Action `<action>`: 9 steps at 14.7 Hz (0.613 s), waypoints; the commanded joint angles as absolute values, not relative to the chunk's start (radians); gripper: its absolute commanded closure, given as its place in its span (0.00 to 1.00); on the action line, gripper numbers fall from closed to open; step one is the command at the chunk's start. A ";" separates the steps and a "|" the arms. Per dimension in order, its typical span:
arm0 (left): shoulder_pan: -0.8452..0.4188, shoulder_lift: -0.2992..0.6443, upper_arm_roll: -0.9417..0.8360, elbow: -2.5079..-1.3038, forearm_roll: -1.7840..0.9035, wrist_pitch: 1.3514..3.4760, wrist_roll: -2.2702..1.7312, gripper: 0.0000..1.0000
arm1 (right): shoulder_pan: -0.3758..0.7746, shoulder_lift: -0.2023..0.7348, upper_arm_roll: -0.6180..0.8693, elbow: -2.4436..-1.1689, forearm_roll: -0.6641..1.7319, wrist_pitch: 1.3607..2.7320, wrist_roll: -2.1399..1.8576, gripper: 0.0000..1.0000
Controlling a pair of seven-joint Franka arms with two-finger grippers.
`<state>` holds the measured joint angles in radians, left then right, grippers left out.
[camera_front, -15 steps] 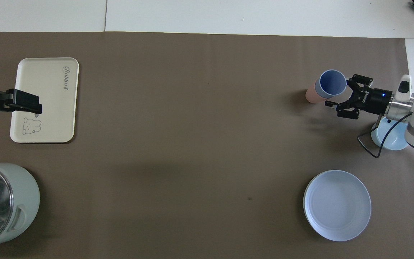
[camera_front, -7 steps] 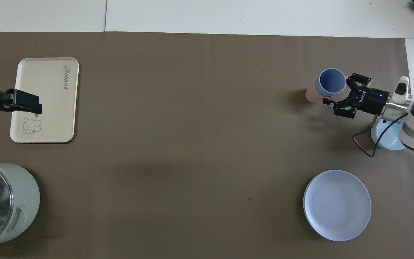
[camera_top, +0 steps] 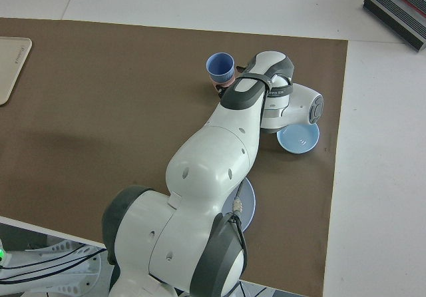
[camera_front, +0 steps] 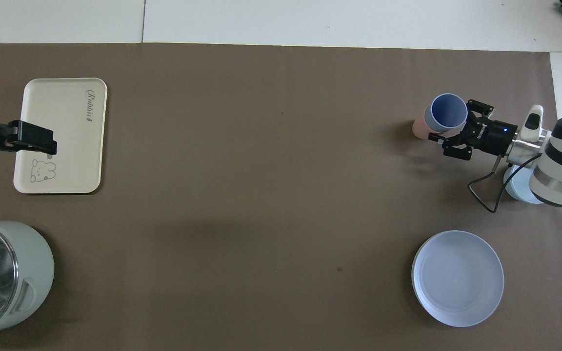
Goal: Place cup on tray
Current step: 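Close the right gripper on the rim of the inner blue cup, then lift the blue cup with the right gripper while the left gripper rises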
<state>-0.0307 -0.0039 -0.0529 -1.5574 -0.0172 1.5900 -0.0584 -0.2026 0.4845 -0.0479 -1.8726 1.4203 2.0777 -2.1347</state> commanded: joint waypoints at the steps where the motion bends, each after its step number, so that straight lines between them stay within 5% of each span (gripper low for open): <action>1: -0.028 -0.023 -0.054 -1.568 -0.002 1.575 -0.060 0.00 | -0.201 0.480 -0.046 -1.896 1.456 2.097 -2.177 0.00; 9: -0.028 -0.023 -0.054 -1.568 -0.002 1.575 -0.060 0.00 | -0.176 0.480 -0.044 -1.901 1.491 2.109 -2.184 0.00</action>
<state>-0.0307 -0.0039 -0.0529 -1.5574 -0.0172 1.5900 -0.0584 -0.1870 0.4846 -0.0477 -1.8856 1.4465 2.0877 -2.1448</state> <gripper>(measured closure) 0.000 0.000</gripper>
